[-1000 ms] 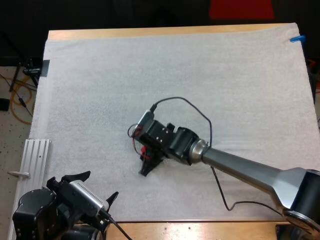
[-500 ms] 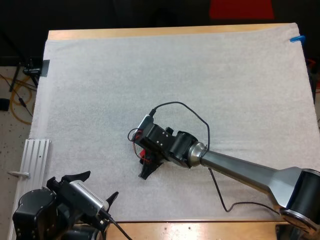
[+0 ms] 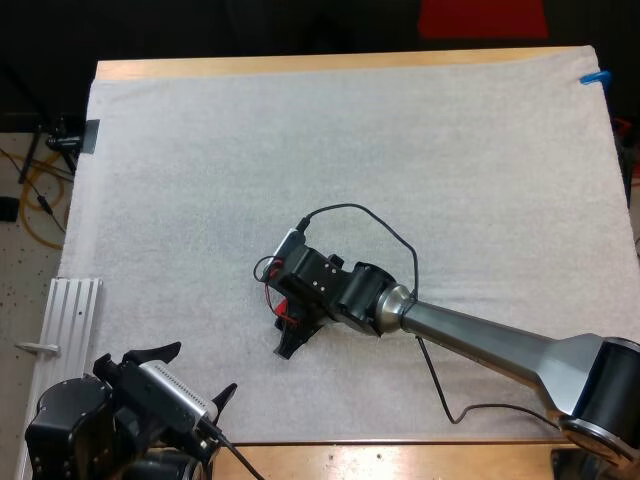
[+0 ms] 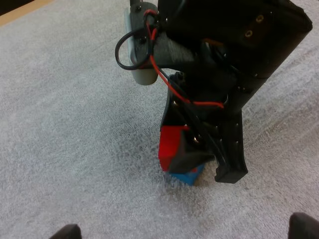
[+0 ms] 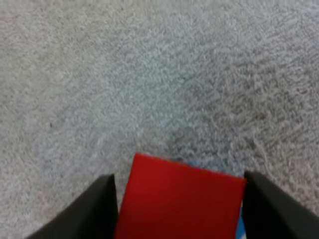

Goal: Stack red cube on blue cube

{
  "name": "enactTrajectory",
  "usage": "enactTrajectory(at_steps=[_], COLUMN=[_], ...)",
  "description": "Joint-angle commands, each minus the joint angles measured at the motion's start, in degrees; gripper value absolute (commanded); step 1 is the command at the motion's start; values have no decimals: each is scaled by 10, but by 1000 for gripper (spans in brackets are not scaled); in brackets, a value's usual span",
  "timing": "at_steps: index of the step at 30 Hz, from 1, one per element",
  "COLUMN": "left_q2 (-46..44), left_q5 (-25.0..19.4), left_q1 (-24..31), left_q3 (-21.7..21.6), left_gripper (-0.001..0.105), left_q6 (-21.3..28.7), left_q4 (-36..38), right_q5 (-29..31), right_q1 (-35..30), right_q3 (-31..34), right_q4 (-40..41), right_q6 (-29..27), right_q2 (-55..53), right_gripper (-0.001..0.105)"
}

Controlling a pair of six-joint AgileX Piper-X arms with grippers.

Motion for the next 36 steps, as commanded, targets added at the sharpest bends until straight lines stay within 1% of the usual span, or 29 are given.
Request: enactTrajectory(at_steps=[1,7,14,18,19,20,21,23,24,26,27,29,30,32,33,36], left_q2=[1,1,7,26,31,36,38,54,61,85,93,125,130,159,168,194], left_q5=[-1,-3,-40,-30,-16,2,9,9,5,-8,-9,-21,-24,-25,-25,-25], left_q1=[-3,-3,-3,-3,-3,-3,-3,-3,-1,1,1,1,1,14,21,57], left_q3=[-3,-3,-3,-3,-3,-3,-3,-3,-3,-3,-3,-3,-3,-3,-3,-3], left_gripper=[76,76,76,76,76,76,76,76,76,76,76,76,76,76,76,76], left_q6=[3,3,3,3,4,4,4,0,-6,-23,-27,-50,-55,-78,-83,-96], left_q4=[-3,-3,-3,-3,-7,-17,-25,-62,-74,-117,-124,-172,-185,-233,-245,-287], right_q5=[-7,-4,-2,-2,-2,-15,-16,-15,-15,-15,-15,-15,-15,-15,-15,-15], right_q1=[-2,-2,-2,-2,-3,-7,-10,-38,-45,-93,-107,-161,-176,-238,-248,-320], right_q3=[-2,-5,-18,-17,-17,-17,-17,-17,-16,-16,-15,-14,-14,-14,-14,-14], right_q4=[-3,11,69,88,88,86,84,62,59,53,52,49,49,53,55,68], right_q6=[1,1,1,-3,-12,-39,-47,-18,-14,16,21,36,41,52,53,54], right_q2=[-3,-14,-86,-144,-155,-165,-167,-168,-165,-160,-160,-161,-161,-168,-170,-187], right_gripper=[52,52,52,52,52,52,52,52,52,52,52,52,52,52,52,52])
